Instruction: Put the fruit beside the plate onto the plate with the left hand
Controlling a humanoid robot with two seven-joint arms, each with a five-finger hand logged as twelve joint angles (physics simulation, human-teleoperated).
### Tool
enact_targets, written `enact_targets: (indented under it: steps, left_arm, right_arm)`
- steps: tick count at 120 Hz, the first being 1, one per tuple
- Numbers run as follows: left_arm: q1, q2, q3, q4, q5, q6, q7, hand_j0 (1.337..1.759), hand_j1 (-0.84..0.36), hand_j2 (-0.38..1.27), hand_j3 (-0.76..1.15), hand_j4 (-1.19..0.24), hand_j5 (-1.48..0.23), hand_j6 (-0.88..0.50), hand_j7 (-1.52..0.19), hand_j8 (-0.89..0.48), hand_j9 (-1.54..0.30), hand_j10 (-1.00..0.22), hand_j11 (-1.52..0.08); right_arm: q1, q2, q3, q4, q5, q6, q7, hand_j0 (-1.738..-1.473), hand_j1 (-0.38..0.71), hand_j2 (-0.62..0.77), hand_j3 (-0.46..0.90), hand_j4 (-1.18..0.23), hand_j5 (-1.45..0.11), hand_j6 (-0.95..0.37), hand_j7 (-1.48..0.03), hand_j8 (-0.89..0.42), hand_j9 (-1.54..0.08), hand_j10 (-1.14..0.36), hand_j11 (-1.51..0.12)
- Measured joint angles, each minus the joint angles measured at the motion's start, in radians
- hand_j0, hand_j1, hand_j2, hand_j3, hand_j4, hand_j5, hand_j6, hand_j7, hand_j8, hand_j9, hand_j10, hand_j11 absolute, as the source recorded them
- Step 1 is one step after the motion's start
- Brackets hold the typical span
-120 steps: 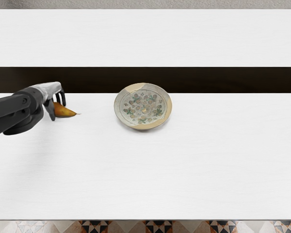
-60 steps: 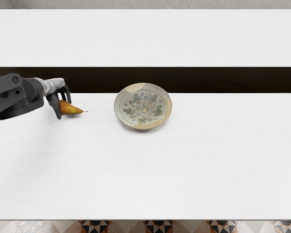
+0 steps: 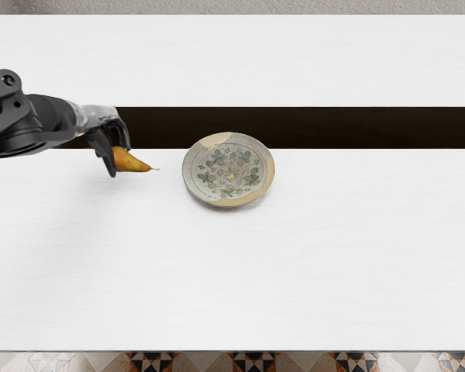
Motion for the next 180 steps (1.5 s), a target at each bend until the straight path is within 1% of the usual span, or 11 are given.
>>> enact_targets:
  steps: [46, 54, 66, 72, 81, 108, 127, 142, 161, 174, 180]
  left_arm:
    - [-0.077, -0.01, 0.0, 0.045, -0.134, -0.062, 0.0, 1.653, -0.43, 0.81, 0.0, -0.8, -1.13, -0.44, -1.1, -0.5, -1.09, -0.81, -1.09]
    - [-0.086, -0.013, 0.0, 0.051, -0.148, -0.069, 0.0, 1.653, -0.42, 0.77, 0.0, -0.8, -1.13, -0.45, -1.11, -0.48, -1.09, -0.82, -1.09]
    - [-0.106, -0.059, 0.0, 0.067, -0.164, -0.074, 0.0, 1.653, -0.38, 0.73, 0.0, -0.81, -1.13, -0.47, -1.11, -0.51, -1.1, -0.82, -1.1]
    - [-0.116, -0.076, 0.0, 0.078, -0.17, -0.075, 0.0, 1.653, -0.36, 0.66, 0.0, -0.81, -1.13, -0.48, -1.11, -0.5, -1.11, -0.82, -1.11]
    - [-0.131, -0.107, 0.0, 0.096, -0.173, -0.079, 0.0, 1.653, -0.36, 0.73, 0.0, -0.82, -1.12, -0.52, -1.11, -0.54, -1.11, -0.83, -1.11]
    - [-0.182, -0.182, 0.001, 0.14, -0.195, -0.091, 0.0, 1.653, -0.33, 0.67, 0.0, -0.83, -1.13, -0.55, -1.1, -0.56, -1.11, -0.83, -1.11]
    - [-0.218, -0.259, 0.002, 0.188, -0.2, -0.093, 0.0, 1.654, -0.34, 0.74, 0.0, -0.83, -1.13, -0.55, -1.1, -0.55, -1.11, -0.84, -1.11]
    - [-0.232, -0.302, 0.003, 0.225, -0.202, -0.092, 0.0, 1.654, -0.32, 0.68, 0.0, -0.83, -1.13, -0.55, -1.1, -0.55, -1.11, -0.84, -1.11]
    - [-0.252, -0.345, 0.005, 0.259, -0.201, -0.093, 0.0, 1.655, -0.33, 0.72, 0.0, -0.84, -1.12, -0.57, -1.11, -0.55, -1.11, -0.84, -1.11]
    - [-0.267, -0.375, 0.006, 0.284, -0.202, -0.093, 0.0, 1.655, -0.4, 0.78, 0.0, -0.83, -1.14, -0.55, -1.12, -0.55, -1.11, -0.85, -1.11]
    - [-0.269, -0.393, 0.006, 0.295, -0.203, -0.093, 0.0, 1.655, -0.43, 0.84, 0.0, -0.83, -1.14, -0.55, -1.12, -0.55, -1.12, -0.85, -1.12]
  right_arm:
    - [0.0, 0.0, 0.0, 0.0, 0.0, 0.0, 0.0, -1.658, -0.31, -0.01, 0.0, -0.03, -0.04, -0.03, -0.04, -0.03, -0.04, -0.03, -0.04]
    - [0.0, 0.0, 0.0, 0.0, 0.0, 0.0, 0.0, -1.658, -0.31, -0.01, 0.0, -0.03, -0.04, -0.03, -0.04, -0.03, -0.04, -0.03, -0.04]
    - [0.0, 0.0, 0.0, 0.0, 0.0, 0.0, 0.0, -1.658, -0.31, -0.01, 0.0, -0.03, -0.04, -0.03, -0.04, -0.03, -0.04, -0.03, -0.04]
    - [0.0, 0.0, 0.0, 0.0, 0.0, 0.0, 0.0, -1.658, -0.31, -0.01, 0.0, -0.03, -0.04, -0.03, -0.04, -0.03, -0.04, -0.03, -0.04]
    - [0.0, 0.0, 0.0, 0.0, 0.0, 0.0, 0.0, -1.658, -0.31, -0.01, 0.0, -0.03, -0.04, -0.03, -0.04, -0.03, -0.04, -0.03, -0.04]
    - [0.001, 0.0, -0.002, 0.0, 0.0, 0.0, 0.0, -1.658, -0.31, -0.01, 0.0, -0.03, -0.04, -0.03, -0.04, -0.03, -0.04, -0.03, -0.04]
    - [0.001, 0.0, -0.002, 0.0, -0.001, 0.0, 0.0, -1.658, -0.31, -0.01, 0.0, -0.03, -0.04, -0.03, -0.04, -0.03, -0.04, -0.03, -0.04]
    - [0.001, 0.0, -0.002, 0.0, -0.001, 0.0, 0.0, -1.658, -0.31, -0.01, 0.0, -0.03, -0.04, -0.03, -0.04, -0.03, -0.04, -0.03, -0.04]
    - [0.006, 0.0, -0.003, 0.0, -0.001, 0.0, 0.0, -1.658, -0.31, -0.01, 0.0, -0.03, -0.04, -0.03, -0.04, -0.03, -0.04, -0.03, -0.04]
    - [0.008, 0.0, -0.003, 0.0, -0.001, 0.0, 0.0, -1.658, -0.31, -0.01, 0.0, -0.03, -0.04, -0.03, -0.04, -0.03, -0.04, -0.03, -0.04]
    - [0.009, 0.0, -0.003, 0.0, -0.001, 0.0, 0.0, -1.658, -0.31, -0.01, 0.0, -0.03, -0.04, -0.03, -0.04, -0.03, -0.04, -0.03, -0.04]
